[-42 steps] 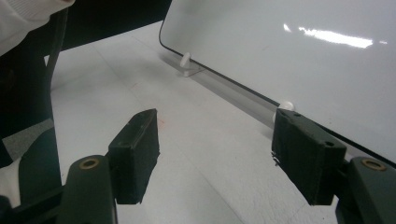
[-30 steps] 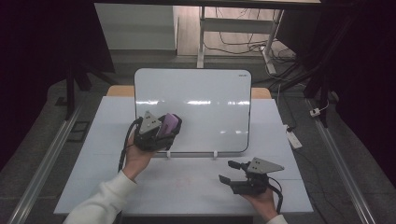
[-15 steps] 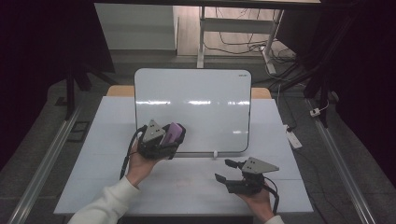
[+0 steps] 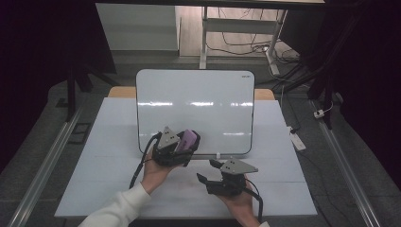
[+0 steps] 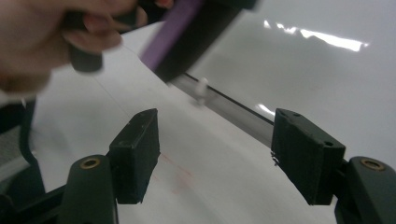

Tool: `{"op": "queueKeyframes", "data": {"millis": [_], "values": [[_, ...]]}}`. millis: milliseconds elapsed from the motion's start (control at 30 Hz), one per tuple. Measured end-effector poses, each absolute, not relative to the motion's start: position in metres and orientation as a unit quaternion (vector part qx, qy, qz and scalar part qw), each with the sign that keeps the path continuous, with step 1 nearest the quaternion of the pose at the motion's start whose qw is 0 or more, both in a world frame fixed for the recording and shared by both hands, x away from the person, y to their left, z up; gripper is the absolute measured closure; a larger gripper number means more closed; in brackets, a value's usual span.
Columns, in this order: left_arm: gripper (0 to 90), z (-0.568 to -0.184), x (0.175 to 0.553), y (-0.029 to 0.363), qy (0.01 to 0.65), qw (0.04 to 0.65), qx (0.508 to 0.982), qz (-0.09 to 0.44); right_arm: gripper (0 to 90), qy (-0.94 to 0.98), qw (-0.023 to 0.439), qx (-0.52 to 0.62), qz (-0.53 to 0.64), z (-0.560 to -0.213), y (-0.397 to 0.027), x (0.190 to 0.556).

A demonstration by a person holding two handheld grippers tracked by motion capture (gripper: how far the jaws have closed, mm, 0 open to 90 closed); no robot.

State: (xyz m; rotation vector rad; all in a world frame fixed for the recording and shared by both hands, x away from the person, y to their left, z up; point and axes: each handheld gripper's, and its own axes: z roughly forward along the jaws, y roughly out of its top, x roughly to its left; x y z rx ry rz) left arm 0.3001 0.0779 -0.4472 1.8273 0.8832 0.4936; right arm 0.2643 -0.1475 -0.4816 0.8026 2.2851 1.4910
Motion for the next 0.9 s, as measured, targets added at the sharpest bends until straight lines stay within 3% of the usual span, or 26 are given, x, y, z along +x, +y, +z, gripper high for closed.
{"op": "queueKeyframes", "data": {"millis": [667,900], "values": [[39.0,-0.454,0.296,0.057,0.366,0.524,0.745,0.191,33.4,0.775,0.152,0.315,0.527,-0.480,-0.119,0.264],[38.9,-0.454,0.295,0.056,0.368,0.524,0.746,0.186,44.9,0.770,0.155,0.319,0.531,-0.478,-0.119,0.265]]}}
